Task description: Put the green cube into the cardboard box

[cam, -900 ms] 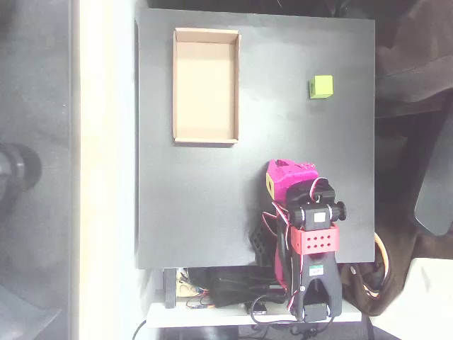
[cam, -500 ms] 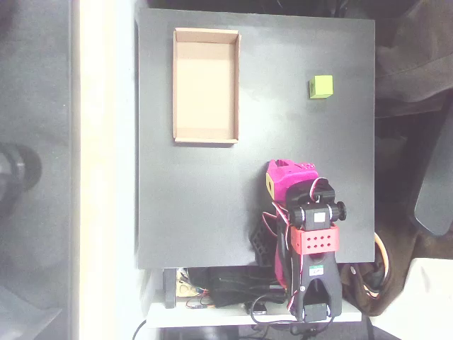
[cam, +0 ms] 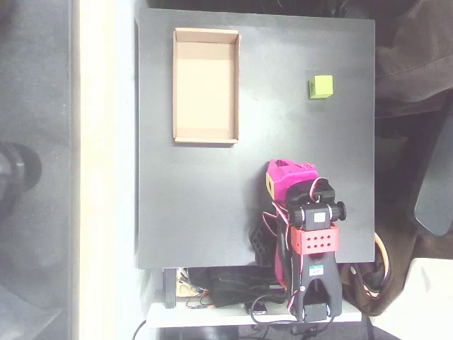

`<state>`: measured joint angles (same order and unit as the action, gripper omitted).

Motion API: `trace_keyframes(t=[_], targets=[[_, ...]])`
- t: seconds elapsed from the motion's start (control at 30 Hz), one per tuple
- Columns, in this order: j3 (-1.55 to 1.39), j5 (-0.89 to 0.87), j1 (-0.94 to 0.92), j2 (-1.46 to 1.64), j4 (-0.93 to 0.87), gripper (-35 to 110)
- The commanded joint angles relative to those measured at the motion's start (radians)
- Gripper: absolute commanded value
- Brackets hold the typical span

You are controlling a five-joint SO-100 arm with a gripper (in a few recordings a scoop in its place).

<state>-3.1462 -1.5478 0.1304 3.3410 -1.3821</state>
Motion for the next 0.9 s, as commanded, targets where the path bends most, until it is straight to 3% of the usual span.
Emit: trace_keyframes(t=[0.0, 0.33, 0.87], targets=[[-0.012, -0.006, 0.002, -0.003, -0.031, 3], [0.008, 0.003, 0.0, -0.009, -0.017, 3], [0.354, 0.003, 0.005, -0.025, -0.017, 3]])
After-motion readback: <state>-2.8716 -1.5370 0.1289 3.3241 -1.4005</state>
